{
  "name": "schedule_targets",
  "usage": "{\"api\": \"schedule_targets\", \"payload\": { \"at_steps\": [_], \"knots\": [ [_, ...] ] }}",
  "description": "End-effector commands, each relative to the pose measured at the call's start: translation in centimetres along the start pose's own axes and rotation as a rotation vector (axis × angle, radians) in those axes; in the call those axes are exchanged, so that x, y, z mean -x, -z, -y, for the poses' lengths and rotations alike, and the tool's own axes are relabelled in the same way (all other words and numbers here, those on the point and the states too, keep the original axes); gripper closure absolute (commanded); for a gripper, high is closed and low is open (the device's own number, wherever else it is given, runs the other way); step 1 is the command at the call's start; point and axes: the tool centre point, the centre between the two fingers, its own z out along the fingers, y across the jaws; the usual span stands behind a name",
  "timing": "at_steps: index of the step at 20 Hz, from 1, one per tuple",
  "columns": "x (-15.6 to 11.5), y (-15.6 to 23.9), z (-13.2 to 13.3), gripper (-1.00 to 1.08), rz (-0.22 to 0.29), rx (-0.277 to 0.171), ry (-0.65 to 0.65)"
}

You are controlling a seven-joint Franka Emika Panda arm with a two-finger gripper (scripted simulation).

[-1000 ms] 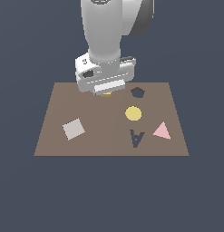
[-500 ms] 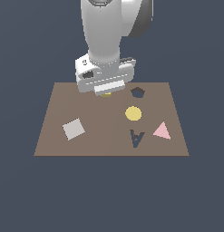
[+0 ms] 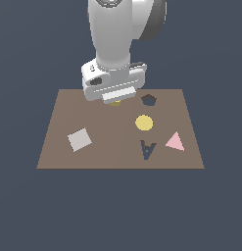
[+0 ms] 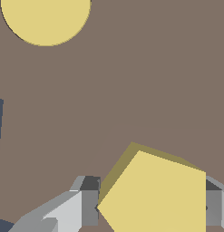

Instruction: Insert a designated object into the corresponding slot on a board.

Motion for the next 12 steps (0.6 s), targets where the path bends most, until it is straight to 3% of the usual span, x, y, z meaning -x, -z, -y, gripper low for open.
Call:
{"api": "schedule_targets", "payload": {
  "at_steps": [1, 12],
  "knots": [
    [-0.3, 0.0, 0.2, 1.08, -0.001, 0.000, 0.029],
    [-2.6, 0.3, 2.6, 1.08, -0.001, 0.001, 0.324]
  ]
}}
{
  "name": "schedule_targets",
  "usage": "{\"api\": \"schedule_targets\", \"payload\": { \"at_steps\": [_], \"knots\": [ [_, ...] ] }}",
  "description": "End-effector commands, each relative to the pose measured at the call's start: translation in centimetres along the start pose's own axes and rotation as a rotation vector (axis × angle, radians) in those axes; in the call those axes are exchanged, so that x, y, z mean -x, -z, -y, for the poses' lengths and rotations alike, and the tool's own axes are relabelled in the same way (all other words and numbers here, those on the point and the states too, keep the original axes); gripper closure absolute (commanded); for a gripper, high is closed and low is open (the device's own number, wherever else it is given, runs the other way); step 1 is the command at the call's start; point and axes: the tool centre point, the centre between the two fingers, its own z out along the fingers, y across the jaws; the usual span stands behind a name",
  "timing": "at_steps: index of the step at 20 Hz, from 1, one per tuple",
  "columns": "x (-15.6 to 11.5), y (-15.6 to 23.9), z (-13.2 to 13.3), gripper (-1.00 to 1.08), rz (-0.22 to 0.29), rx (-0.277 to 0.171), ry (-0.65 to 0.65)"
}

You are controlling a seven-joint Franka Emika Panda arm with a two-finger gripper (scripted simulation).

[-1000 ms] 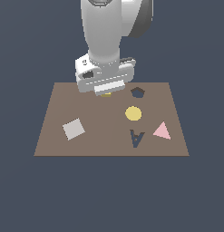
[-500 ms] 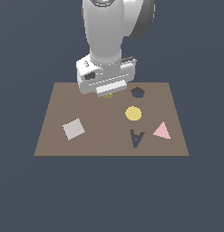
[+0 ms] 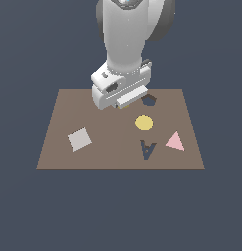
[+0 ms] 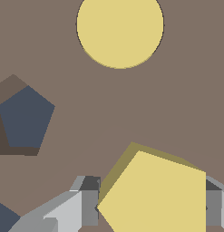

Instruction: Insert a designated object into the corresponding slot on a board.

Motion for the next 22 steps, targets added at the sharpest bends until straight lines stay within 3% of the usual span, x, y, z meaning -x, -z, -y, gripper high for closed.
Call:
{"api": "schedule_targets", "payload": {
  "at_steps": [1, 12, 22],
  "knots": [
    [-0.8, 0.1, 0.7, 1.08, 0.000, 0.000, 0.094],
    [-3.9, 0.5, 5.4, 1.08, -0.001, 0.001, 0.591],
    [-4.3, 0.7, 8.4, 1.08, -0.001, 0.000, 0.860]
  ]
}}
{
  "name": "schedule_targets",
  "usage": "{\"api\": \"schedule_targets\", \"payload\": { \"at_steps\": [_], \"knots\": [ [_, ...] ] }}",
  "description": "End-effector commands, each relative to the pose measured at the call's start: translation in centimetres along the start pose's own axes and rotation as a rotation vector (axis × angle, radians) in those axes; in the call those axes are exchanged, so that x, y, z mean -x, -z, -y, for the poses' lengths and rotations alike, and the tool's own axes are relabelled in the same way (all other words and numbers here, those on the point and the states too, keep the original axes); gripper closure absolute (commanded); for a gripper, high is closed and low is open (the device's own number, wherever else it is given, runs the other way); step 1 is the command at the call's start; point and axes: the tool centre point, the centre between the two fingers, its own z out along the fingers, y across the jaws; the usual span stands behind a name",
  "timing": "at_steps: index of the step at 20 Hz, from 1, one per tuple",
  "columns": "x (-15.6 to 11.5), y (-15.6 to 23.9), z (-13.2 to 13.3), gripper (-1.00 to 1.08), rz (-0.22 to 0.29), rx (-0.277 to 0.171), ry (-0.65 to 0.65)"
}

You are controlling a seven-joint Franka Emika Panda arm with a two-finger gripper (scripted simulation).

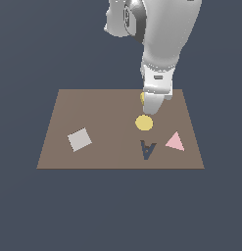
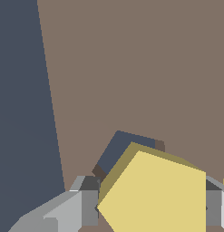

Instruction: Insert a designated object into the corresponding slot on a board.

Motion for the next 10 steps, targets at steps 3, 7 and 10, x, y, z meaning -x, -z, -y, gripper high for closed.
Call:
{"api": "schedule_targets", "payload": {
  "at_steps": [3, 7, 10],
  "knots": [
    [-0.57, 0.07, 0.55, 1.08, 0.000, 0.000, 0.071],
    [-0.74, 0.08, 0.75, 1.08, 0.000, 0.000, 0.094],
    [-0.69, 0.08, 0.72, 1.08, 0.000, 0.000, 0.089]
  ]
}}
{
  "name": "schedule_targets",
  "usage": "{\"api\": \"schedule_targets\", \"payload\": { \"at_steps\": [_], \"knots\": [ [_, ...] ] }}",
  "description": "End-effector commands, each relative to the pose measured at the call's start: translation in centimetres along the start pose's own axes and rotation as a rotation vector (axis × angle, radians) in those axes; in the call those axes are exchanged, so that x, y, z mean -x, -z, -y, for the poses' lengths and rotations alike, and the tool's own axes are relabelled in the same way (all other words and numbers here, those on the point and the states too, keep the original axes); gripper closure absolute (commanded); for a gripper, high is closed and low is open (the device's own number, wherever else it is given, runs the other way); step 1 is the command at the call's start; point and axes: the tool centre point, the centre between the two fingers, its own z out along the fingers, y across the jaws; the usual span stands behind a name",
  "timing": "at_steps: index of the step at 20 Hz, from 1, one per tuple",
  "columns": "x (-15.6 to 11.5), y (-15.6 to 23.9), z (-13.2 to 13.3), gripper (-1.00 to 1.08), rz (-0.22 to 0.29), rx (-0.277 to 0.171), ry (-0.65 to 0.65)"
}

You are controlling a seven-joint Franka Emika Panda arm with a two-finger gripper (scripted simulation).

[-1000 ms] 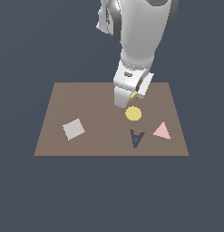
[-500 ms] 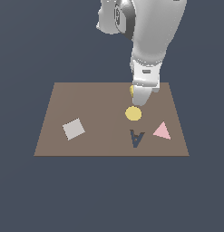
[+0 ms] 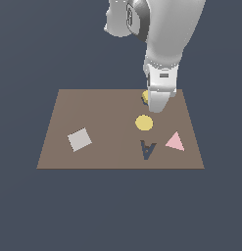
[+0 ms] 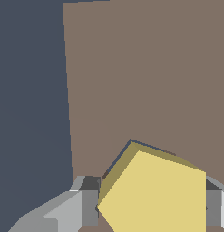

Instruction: Insert a designated object into the corresponding slot on a board.

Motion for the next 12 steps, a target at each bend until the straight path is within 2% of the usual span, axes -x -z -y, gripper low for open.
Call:
{"api": "schedule_targets", "payload": {
  "at_steps": [1, 12],
  "knots": [
    [0.1, 0.0, -0.1, 1.08, 0.000, 0.000, -0.006],
    [0.1, -1.0, -0.1, 1.08, 0.001, 0.000, -0.010]
  ]
}}
